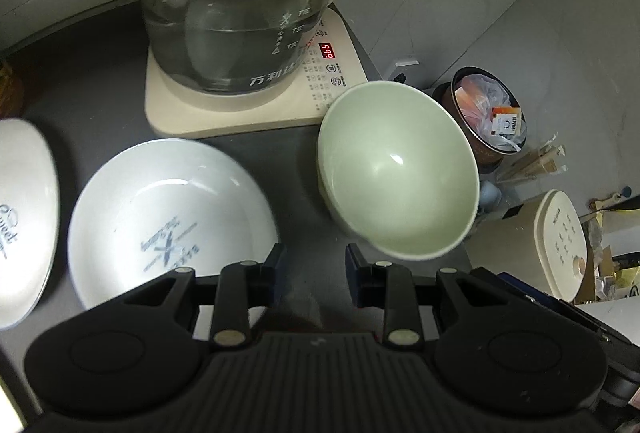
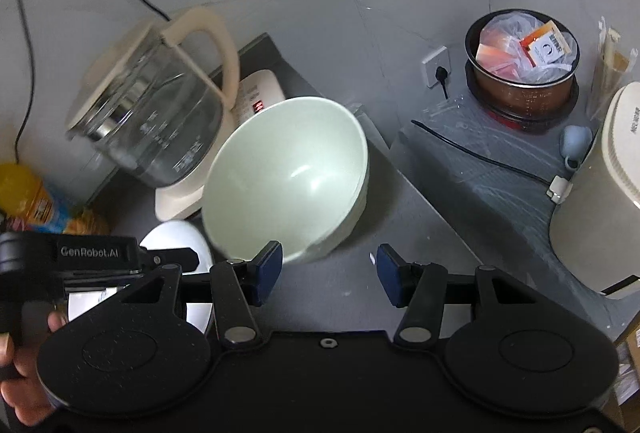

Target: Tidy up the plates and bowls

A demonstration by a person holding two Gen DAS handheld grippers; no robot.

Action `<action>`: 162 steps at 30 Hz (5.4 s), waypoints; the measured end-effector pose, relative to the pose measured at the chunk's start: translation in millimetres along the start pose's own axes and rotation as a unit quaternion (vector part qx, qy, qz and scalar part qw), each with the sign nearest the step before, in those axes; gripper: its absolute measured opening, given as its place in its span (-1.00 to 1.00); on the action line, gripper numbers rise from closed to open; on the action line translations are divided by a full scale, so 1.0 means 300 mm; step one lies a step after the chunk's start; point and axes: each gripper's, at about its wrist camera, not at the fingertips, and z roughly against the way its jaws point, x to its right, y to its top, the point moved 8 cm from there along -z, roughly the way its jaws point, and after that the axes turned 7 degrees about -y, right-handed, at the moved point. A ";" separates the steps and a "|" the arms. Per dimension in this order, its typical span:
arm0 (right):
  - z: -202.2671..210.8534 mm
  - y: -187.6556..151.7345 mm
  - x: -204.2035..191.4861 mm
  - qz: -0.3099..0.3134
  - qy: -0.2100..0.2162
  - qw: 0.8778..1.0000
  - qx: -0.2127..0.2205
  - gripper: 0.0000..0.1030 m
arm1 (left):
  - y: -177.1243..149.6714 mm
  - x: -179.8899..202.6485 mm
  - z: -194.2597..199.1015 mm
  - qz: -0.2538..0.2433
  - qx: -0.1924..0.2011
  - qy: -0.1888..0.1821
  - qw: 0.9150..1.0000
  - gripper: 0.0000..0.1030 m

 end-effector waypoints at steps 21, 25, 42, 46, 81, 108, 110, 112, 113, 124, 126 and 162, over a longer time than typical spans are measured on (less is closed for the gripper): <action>-0.205 0.011 0.022 -0.040 0.005 0.998 -0.039 -0.05 | 0.066 0.002 -0.166 0.021 -0.004 0.012 1.000 -0.40; -0.233 0.011 0.016 -0.049 0.013 0.998 -0.043 -0.38 | 0.063 -0.010 -0.201 0.045 -0.007 -0.002 0.999 -0.49; -0.079 0.000 -0.026 -0.026 0.023 0.999 -0.006 -0.40 | 0.014 0.036 -0.116 0.039 0.006 -0.022 0.999 -0.70; -0.026 -0.001 -0.044 -0.025 0.029 0.999 0.005 -0.40 | 0.000 0.047 -0.065 0.036 0.013 -0.026 0.999 -0.70; 0.343 -0.174 -0.174 0.035 0.064 0.996 0.059 -0.39 | -0.253 0.023 0.302 0.028 0.057 -0.063 0.996 -0.69; 0.277 -0.409 -0.188 0.094 0.054 0.993 -0.051 -0.36 | -0.502 -0.099 0.246 0.068 -0.005 -0.034 0.997 -0.69; 0.268 -0.416 -0.193 0.093 0.056 0.992 -0.060 -0.36 | -0.509 -0.114 0.241 0.073 -0.008 -0.032 0.997 -0.68; 0.258 -0.423 -0.193 0.090 0.059 0.992 -0.068 -0.35 | -0.519 -0.127 0.235 0.077 -0.011 -0.029 0.997 -0.68; 0.252 -0.424 -0.192 0.087 0.061 0.992 -0.072 -0.35 | -0.522 -0.130 0.233 0.079 -0.012 -0.027 0.996 -0.68; 0.237 -0.415 -0.172 0.083 0.060 0.991 -0.087 -0.34 | -0.519 -0.139 0.224 0.071 -0.026 -0.022 0.997 -0.67; 0.234 -0.410 -0.161 0.082 0.058 0.991 -0.086 -0.31 | -0.518 -0.139 0.230 0.067 -0.026 -0.013 0.997 -0.66; 0.331 -0.400 -0.140 0.160 0.109 0.979 -0.064 -0.61 | -0.633 -0.347 0.485 0.178 0.066 0.086 0.978 -0.58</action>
